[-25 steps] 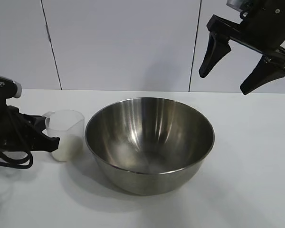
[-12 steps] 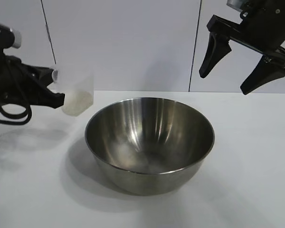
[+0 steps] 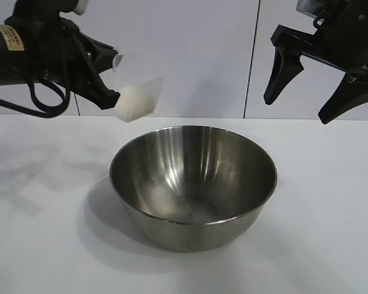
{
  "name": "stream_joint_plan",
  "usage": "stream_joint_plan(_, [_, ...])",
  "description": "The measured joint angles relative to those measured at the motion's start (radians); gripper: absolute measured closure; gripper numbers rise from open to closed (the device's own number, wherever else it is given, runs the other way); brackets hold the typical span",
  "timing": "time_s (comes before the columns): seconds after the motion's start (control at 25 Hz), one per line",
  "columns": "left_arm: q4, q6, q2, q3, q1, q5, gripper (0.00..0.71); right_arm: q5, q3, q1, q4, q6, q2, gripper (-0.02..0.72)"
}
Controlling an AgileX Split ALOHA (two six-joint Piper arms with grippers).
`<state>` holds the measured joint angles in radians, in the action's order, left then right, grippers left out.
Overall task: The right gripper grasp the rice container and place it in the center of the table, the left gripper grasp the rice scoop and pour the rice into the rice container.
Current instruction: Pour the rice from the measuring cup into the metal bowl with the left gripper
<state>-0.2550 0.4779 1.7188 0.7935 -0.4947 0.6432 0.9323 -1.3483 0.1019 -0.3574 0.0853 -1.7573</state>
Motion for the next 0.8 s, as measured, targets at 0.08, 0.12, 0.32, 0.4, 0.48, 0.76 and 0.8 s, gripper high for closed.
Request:
stream_joint_plan(0.08, [0.0,0.075,0.001,0.007,-0.037,-0.019,0.695,0.0,0.0,0.0,0.001,-0.004,0.0,0.093])
stream_joint_plan(0.12, [0.0,0.114,0.001,0.011,-0.052,-0.029,0.695,0.0,0.0,0.0,0.001,-0.004,0.0,0.093])
stream_joint_plan(0.32, [-0.01,0.279,0.001,0.03,-0.07,-0.046,0.695,0.0,0.0,0.0,0.002,-0.006,0.0,0.093])
stream_joint_plan(0.4, [-0.047,0.322,0.001,0.037,-0.07,-0.046,0.695,0.0,0.0,0.0,0.002,-0.006,0.0,0.093])
stream_joint_plan(0.48, [-0.117,0.34,0.001,0.037,-0.07,-0.046,0.695,0.0,0.0,0.0,0.002,-0.006,0.0,0.093])
stream_joint_plan(0.76, [-0.26,0.496,0.001,0.037,-0.07,-0.046,0.695,0.005,0.0,0.0,0.002,-0.006,0.0,0.093])
stream_joint_plan(0.8, [-0.265,0.548,0.002,0.037,-0.07,-0.046,0.695,0.008,0.0,0.0,0.002,-0.006,0.0,0.093])
